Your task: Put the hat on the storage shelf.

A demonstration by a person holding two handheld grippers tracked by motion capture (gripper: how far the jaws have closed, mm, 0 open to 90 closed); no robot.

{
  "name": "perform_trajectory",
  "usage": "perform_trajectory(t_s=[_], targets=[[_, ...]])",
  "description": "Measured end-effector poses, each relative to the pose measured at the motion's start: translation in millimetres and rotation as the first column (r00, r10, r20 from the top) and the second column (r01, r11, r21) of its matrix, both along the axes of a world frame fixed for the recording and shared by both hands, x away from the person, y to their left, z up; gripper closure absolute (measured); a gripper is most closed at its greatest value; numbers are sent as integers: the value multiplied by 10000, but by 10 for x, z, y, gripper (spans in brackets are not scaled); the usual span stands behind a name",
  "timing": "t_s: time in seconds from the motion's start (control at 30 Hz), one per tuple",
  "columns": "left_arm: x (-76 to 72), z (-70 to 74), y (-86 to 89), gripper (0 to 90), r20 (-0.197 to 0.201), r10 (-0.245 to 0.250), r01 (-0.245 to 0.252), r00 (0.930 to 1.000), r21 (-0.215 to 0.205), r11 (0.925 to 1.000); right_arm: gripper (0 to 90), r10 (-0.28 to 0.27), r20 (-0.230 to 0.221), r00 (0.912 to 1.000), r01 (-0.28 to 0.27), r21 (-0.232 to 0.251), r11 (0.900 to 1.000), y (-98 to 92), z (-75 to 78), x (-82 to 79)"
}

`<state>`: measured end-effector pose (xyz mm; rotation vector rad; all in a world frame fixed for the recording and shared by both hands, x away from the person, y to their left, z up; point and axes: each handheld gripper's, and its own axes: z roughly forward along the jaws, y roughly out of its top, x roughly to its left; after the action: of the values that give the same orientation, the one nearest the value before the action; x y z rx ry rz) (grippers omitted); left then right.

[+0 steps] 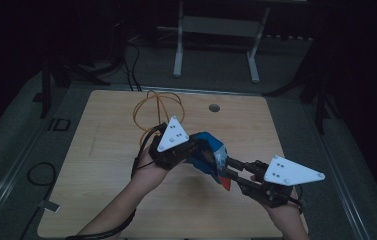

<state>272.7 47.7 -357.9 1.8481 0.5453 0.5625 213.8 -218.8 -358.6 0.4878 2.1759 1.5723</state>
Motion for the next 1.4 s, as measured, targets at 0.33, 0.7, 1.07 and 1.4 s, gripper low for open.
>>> perform_trajectory(t_s=[0.33,0.7,1.07,1.4], targets=[[-15,24,209,900,439,-1252,1267,9912,-335,9914,681,-620,-42,9981,621,179,9979,-232,-20,-8],[-121,4,327,899,959,-3080,3122,9466,-329,9494,655,-281,-322,9991,283,47,9996,-206,-128,10],[-227,22,356,899,1203,-4677,4745,8757,-344,8796,591,741,-671,9950,-752,-142,9971,25,-227,-18],[-275,17,350,898,1287,-4980,5084,8576,-661,8586,746,1414,-683,9876,-1440,-350,9890,218,-264,-55]])
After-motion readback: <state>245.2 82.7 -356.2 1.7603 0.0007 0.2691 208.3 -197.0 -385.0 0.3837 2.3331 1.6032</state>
